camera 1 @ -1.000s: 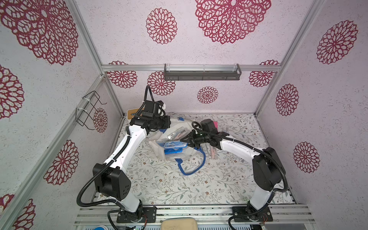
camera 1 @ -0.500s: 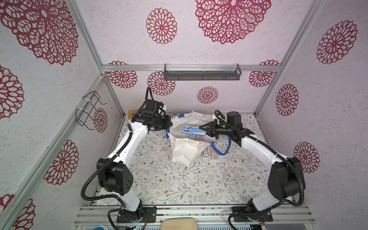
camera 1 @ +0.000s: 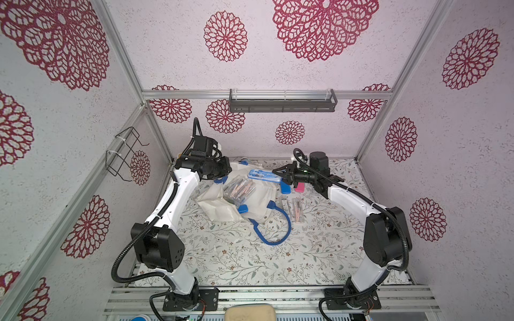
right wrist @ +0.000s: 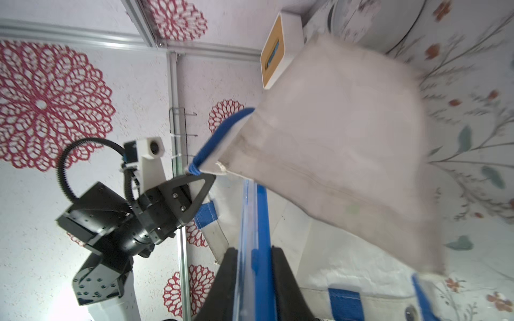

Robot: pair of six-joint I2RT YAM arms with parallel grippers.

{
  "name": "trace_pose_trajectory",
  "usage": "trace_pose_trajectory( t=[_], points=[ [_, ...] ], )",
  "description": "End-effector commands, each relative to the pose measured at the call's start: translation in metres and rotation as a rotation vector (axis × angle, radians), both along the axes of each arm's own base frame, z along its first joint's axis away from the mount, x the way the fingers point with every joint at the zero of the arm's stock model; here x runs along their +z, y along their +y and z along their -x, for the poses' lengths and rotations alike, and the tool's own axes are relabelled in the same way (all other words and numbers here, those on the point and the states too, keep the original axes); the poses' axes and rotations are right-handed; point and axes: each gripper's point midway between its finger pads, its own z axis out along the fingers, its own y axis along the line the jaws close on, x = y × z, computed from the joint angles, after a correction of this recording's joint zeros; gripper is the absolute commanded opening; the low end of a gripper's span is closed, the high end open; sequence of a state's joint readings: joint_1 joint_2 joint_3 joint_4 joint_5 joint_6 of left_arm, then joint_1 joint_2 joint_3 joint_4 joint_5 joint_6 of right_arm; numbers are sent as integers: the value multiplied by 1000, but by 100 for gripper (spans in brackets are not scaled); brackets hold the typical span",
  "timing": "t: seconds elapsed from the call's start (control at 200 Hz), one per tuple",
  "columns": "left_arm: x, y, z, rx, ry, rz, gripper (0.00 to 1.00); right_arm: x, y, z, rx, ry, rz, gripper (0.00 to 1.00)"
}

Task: Take out the compass set from the canvas bag
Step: Pick up the compass set from the canvas bag, then place the compass set at the center of the board.

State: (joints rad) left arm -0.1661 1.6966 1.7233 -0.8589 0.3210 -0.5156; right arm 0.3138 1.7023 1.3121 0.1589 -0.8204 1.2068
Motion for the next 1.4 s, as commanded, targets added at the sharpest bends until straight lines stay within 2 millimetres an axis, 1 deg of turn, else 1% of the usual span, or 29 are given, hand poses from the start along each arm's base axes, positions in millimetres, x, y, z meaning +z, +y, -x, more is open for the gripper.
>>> trace_pose_trajectory(
  t=[0.0,0.07,0.13,0.195,0.255,0.335,0.4,0.455,0.525,0.58,0.665,0.786,0.841,0.946,1.046,1.166,1.396],
  points=[
    [9,15,-5,55,5,38,0,40,-63,-9,-130,-96,-27,12],
    [13,17,-7,63,1,48,0,36,-101,-14,-209,-89,-8,12],
    [18,17,-9,66,5,53,0,24,-139,-20,-307,-53,37,12],
    [21,16,-12,72,26,70,0,6,-180,-25,-418,-4,93,13],
    [24,12,-14,81,49,97,0,-14,-218,-28,-532,48,161,13],
    [29,6,-15,97,74,156,0,-38,-260,-32,-663,95,239,13],
    [32,2,-15,111,82,183,0,-56,-286,-36,-746,133,256,13],
    [34,0,-13,127,88,201,0,-66,-303,-42,-808,141,252,13],
    [36,-3,-10,151,104,231,0,-77,-320,-50,-870,147,272,13],
    [36,-5,-6,176,115,261,0,-81,-331,-57,-911,138,285,13],
    [36,-7,-2,208,113,307,0,-87,-344,-68,-965,126,297,13],
    [37,-2,3,244,112,340,0,-99,-357,-83,-1018,126,294,13],
    [33,-4,3,240,125,344,0,-103,-358,-91,-1025,123,279,13],
    [24,-8,5,218,161,348,0,-120,-358,-100,-1029,142,262,14],
    [20,-8,4,208,168,342,0,-134,-354,-103,-1031,156,253,14],
    [20,-7,1,199,168,352,0,-148,-343,-103,-1026,160,245,14],
    [23,-12,-1,159,171,367,0,-189,-317,-93,-1035,227,193,17]
  ],
)
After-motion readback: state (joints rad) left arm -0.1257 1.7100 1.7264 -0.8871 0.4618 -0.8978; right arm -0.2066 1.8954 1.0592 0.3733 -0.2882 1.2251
